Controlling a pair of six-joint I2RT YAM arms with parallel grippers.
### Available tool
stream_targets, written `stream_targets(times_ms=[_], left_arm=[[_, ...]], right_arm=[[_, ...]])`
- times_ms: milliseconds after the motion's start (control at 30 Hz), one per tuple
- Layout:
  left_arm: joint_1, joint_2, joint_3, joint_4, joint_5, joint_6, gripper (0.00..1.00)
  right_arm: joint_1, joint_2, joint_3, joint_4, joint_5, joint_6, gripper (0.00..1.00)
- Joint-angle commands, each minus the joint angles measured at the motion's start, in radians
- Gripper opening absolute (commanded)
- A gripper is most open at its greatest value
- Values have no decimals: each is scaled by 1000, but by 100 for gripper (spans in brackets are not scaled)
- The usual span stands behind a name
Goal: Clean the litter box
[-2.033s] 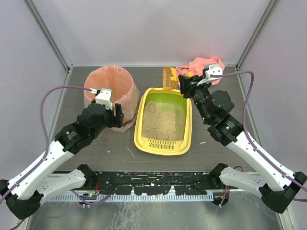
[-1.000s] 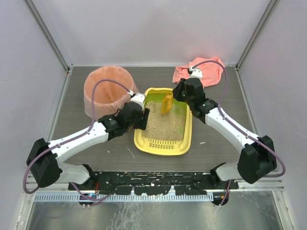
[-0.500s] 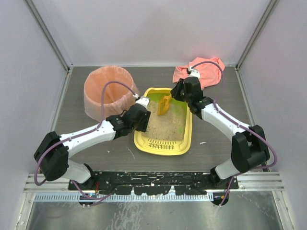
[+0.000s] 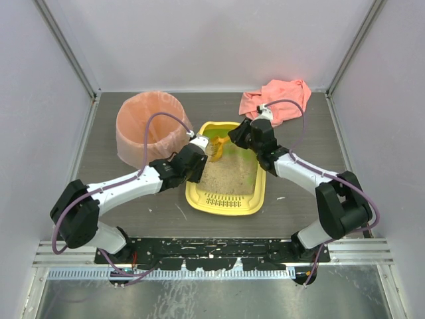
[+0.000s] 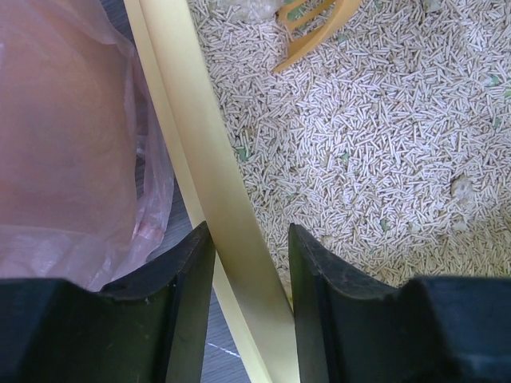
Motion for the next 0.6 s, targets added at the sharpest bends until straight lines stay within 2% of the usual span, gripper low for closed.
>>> stream_targets(times_ms=[0,133,267,567], left_arm=[[-4,31,14,84,63,14,39],[-4,26,14,88,65,16,37],[-3,23,13,87,61,18,37],[-3,16,7,80,15,5,35]], right_arm=[[83,-7,-87,73,-43,153,1],[99,8,-150,194,-38,273,1],[102,-6,-200,254,-3,319,1],[100,-141,-287,274,110,377,1]])
